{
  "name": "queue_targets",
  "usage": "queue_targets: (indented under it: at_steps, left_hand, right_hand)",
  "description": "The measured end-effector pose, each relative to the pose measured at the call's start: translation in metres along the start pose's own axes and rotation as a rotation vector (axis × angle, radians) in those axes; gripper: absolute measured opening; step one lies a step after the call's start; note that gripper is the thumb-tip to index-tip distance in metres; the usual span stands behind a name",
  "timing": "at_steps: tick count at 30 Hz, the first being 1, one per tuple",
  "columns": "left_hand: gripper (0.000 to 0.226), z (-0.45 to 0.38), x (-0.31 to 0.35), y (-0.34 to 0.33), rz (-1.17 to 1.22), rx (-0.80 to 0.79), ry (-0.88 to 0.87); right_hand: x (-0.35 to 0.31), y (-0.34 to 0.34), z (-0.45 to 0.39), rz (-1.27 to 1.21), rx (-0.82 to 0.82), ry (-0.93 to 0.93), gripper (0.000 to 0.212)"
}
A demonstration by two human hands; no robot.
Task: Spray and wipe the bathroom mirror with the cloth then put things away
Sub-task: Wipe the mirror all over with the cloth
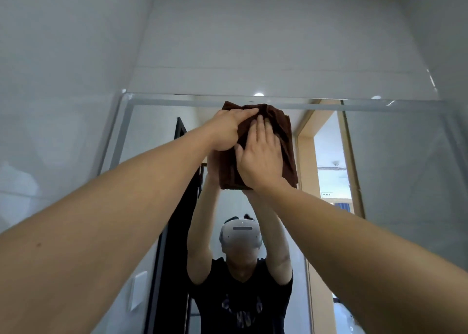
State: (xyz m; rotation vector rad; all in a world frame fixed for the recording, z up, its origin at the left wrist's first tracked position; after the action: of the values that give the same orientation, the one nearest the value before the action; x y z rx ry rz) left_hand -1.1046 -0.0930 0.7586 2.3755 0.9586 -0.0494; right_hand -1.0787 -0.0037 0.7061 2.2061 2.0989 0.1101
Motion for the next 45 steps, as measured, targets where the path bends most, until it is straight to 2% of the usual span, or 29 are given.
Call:
queue_targets:
  at_steps: [2,4,6,9,11,13,15,17,24,29,32,35,39,42,45]
  left_hand:
    - [0.081,0.009,-0.006,0.005,0.186,0.06,0.035]
    - [0.076,0.017,-0.012,0.011,0.309,0.196,0.055]
    - [0.067,0.023,-0.014,0.02,0.277,0.384,0.074]
    - [0.05,0.027,0.003,0.029,0.042,0.569,0.107]
    - [0.04,0.024,0.032,0.023,-0.104,0.578,0.094]
    - [0.038,0.015,0.066,0.013,-0.178,0.558,0.054]
    - [0.039,0.006,0.1,0.002,-0.222,0.554,0.006]
    - [0.041,-0.003,0.126,-0.007,-0.249,0.565,-0.014]
    - [0.04,-0.02,0.184,-0.038,-0.293,0.546,0.049]
    - [0.04,-0.025,0.203,-0.048,-0.285,0.51,0.069]
    - [0.041,-0.022,0.198,-0.048,-0.304,0.495,0.06]
    - [0.042,-0.007,0.181,-0.043,-0.319,0.504,0.04]
    - [0.043,0.022,0.13,-0.038,-0.366,0.481,0.083]
    - [0.043,0.048,0.081,-0.032,-0.352,0.487,0.187]
    - [0.041,0.077,0.036,-0.023,-0.335,0.489,0.273]
  right_hand:
    - [0.0,-0.005,-0.001,-0.022,0.043,-0.025,0.073]
    - [0.005,-0.005,-0.003,-0.038,0.081,-0.023,0.073]
    - [0.019,0.002,-0.009,-0.028,0.083,0.0,0.073]
    - [0.057,0.025,-0.018,0.004,0.085,0.011,0.072]
    - [0.087,0.048,-0.022,0.035,0.116,0.047,0.066]
    - [0.115,0.069,-0.025,0.098,0.115,0.161,0.056]
    - [0.141,0.085,-0.028,0.154,0.059,0.276,0.049]
    - [0.166,0.096,-0.032,0.18,0.0,0.313,0.047]
    - [0.252,0.136,-0.03,0.197,0.123,0.009,0.056]
    - [0.331,0.172,-0.02,0.205,0.219,-0.289,0.074]
    - [0.357,0.189,-0.015,0.233,0.26,-0.343,0.076]
    - [0.355,0.189,-0.024,0.284,0.25,-0.249,0.074]
    - [0.328,0.17,-0.029,0.204,0.207,-0.23,0.074]
    - [0.27,0.137,-0.037,0.202,0.14,-0.168,0.066]
    - [0.194,0.099,-0.045,0.194,0.082,-0.111,0.072]
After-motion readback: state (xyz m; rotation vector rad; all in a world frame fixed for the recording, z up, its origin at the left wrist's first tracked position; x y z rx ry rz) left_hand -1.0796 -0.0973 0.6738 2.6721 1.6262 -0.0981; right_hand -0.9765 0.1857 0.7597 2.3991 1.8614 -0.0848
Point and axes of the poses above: each hand's wrist, its own z-axis away from the middle knuckle, its own y-axis out of the back of the hand, x = y × z, the point moved 7 cm from there along -z, towards the middle knuckle, and after that the axes turned 13 degrees about -z, right-handed, at the moved point
